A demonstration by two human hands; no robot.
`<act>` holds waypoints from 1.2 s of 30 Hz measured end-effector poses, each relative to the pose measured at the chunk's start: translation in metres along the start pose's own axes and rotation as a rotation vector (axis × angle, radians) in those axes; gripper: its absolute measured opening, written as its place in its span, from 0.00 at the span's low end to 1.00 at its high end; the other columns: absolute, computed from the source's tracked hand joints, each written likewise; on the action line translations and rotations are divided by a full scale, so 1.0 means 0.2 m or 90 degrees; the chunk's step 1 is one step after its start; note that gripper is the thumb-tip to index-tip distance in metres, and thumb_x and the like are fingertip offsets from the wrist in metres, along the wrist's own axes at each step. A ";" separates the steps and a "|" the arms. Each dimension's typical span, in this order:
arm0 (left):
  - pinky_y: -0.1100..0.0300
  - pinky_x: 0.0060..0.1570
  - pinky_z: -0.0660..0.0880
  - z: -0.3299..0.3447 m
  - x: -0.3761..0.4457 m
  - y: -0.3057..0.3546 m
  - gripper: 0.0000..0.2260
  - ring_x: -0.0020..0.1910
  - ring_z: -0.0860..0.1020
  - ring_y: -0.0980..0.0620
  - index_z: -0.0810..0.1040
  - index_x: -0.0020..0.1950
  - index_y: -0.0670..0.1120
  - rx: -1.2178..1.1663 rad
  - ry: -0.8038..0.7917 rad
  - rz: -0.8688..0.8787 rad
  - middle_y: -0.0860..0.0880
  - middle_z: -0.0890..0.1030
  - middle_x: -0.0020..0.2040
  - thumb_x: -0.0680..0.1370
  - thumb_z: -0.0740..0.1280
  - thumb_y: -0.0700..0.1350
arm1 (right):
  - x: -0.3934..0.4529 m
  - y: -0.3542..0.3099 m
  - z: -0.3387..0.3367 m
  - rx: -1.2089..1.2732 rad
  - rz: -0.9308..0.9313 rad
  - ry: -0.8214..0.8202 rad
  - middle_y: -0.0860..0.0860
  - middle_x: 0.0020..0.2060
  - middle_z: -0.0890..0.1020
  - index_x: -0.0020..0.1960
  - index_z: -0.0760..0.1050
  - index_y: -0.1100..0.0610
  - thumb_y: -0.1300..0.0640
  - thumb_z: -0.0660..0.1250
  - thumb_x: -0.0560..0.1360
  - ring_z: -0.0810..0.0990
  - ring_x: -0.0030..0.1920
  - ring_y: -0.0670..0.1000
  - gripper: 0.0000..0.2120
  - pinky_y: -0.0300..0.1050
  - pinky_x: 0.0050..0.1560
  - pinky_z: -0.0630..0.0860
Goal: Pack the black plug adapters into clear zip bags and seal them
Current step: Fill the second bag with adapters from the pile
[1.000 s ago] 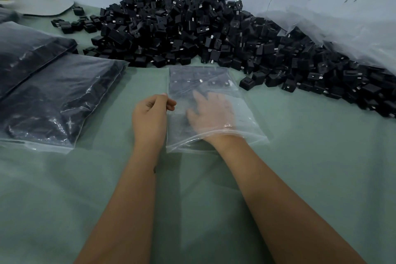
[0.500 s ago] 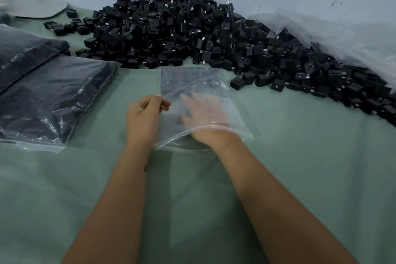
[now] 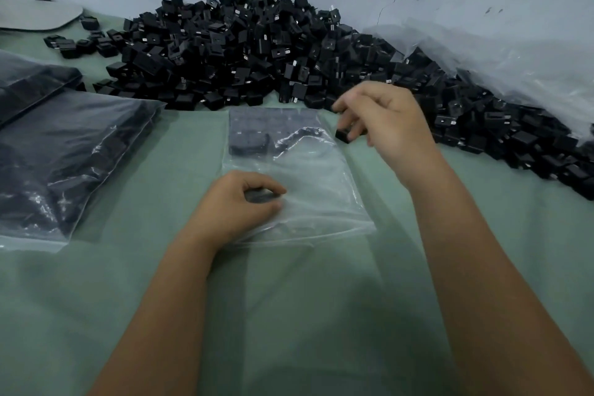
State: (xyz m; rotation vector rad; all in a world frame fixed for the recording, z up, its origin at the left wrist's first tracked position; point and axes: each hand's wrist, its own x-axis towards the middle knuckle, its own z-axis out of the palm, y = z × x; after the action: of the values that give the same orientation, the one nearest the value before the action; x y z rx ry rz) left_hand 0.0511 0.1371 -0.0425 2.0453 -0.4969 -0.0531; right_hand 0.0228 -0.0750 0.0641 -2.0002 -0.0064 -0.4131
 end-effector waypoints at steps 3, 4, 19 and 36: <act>0.73 0.51 0.73 0.00 0.01 -0.01 0.13 0.45 0.81 0.66 0.82 0.40 0.60 0.006 -0.006 0.018 0.65 0.83 0.43 0.70 0.76 0.40 | 0.18 0.25 0.00 -0.041 0.068 0.138 0.46 0.49 0.81 0.53 0.80 0.49 0.62 0.59 0.78 0.78 0.48 0.44 0.13 0.38 0.49 0.73; 0.74 0.52 0.73 0.00 0.01 -0.01 0.13 0.46 0.81 0.66 0.82 0.40 0.60 0.009 -0.006 0.027 0.65 0.83 0.44 0.70 0.76 0.39 | 0.23 0.33 0.01 -0.043 0.083 0.120 0.46 0.55 0.80 0.59 0.78 0.50 0.63 0.58 0.78 0.77 0.54 0.45 0.16 0.37 0.53 0.72; 0.71 0.47 0.74 0.00 -0.02 0.02 0.02 0.44 0.81 0.62 0.85 0.42 0.52 -0.075 0.016 0.055 0.57 0.85 0.41 0.73 0.74 0.45 | 0.04 0.63 0.08 -0.242 0.123 0.244 0.48 0.54 0.73 0.57 0.71 0.53 0.62 0.69 0.71 0.74 0.53 0.49 0.16 0.39 0.48 0.68; 0.55 0.49 0.76 0.00 -0.06 0.07 0.06 0.42 0.80 0.52 0.82 0.42 0.52 0.033 -0.096 0.060 0.51 0.82 0.40 0.71 0.69 0.53 | -0.43 0.28 0.31 -0.135 -0.210 0.415 0.48 0.53 0.66 0.61 0.74 0.58 0.61 0.71 0.69 0.73 0.48 0.44 0.21 0.30 0.51 0.72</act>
State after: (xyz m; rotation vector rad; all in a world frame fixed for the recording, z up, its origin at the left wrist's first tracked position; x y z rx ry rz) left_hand 0.0353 0.1360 -0.0330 2.0757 -0.6939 -0.1402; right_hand -0.0303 -0.0319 -0.0335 -1.9852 0.1202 -1.3075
